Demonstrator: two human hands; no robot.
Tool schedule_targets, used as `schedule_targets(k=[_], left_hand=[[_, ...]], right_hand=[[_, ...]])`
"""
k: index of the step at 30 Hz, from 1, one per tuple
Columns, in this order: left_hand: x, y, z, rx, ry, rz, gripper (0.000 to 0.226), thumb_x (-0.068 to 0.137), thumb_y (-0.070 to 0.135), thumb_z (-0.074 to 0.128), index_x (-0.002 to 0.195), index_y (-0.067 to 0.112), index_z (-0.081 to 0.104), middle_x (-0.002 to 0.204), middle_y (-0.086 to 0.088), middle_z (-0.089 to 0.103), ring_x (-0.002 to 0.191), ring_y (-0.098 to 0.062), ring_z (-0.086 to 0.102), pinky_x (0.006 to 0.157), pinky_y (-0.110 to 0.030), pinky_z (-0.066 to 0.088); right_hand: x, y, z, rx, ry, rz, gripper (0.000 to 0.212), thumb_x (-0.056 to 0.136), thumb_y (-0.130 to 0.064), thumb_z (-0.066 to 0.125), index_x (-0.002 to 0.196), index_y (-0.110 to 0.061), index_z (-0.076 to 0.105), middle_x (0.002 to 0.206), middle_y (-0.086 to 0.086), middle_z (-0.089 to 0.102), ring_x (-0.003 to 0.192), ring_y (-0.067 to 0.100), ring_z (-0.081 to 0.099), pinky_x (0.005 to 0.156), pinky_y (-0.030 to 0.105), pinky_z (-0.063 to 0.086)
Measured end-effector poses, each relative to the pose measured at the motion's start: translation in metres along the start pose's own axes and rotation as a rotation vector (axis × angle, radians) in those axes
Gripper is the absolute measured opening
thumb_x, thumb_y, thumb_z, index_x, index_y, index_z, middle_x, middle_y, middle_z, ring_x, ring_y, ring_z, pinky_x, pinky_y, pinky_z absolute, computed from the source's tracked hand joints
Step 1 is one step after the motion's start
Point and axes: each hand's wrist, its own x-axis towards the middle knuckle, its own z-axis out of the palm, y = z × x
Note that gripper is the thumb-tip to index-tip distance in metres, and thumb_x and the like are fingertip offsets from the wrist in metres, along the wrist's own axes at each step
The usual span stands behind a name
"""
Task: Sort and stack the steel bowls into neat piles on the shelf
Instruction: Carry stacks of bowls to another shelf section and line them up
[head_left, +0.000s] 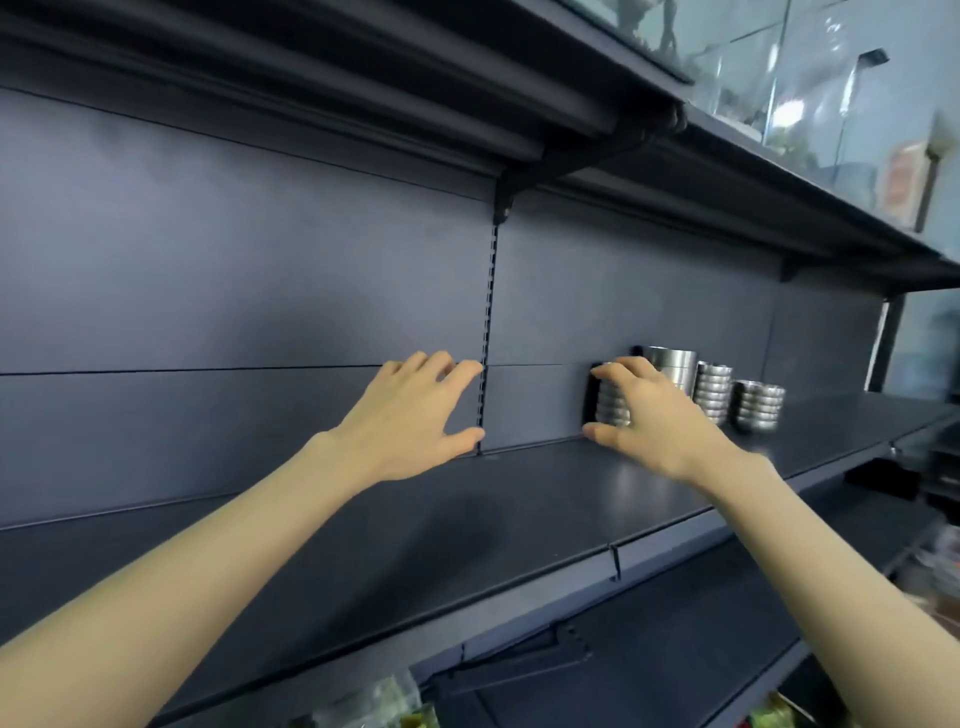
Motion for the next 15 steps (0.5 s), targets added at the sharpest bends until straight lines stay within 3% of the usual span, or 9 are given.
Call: schedule_targets(k=[8,15], left_hand=[[0.133,0.053,0.088,-0.105,0.003,0.108,0.063,0.090,0.054,0.049,0.141,0.022,0.032,0.121,0.001,0.048,0.109,-0.020,0.043,0.090,-0.032,0.031],[0.228,0.118,0.171,-0.140,0.013,0.130,0.065,0.090,0.054,0.050,0.143,0.024,0.029,0.127,0.001,0.048,0.114,-0.020,0.042,0.091,-0.030,0.030]], right_hand=[[0.058,0.131,-0.001,-0.041,0.055,0.074,0.058,0.087,-0.029,0.068,0.138,-0.012,0.045,0.144,0.007,0.041,0.130,0.027,0.043,0.102,0.031,0.032],[0.094,0.257,0.017,-0.064,0.052,0.099,0.061,0.088,-0.029,0.068,0.141,-0.012,0.042,0.143,0.009,0.042,0.129,0.030,0.044,0.103,0.040,0.038]])
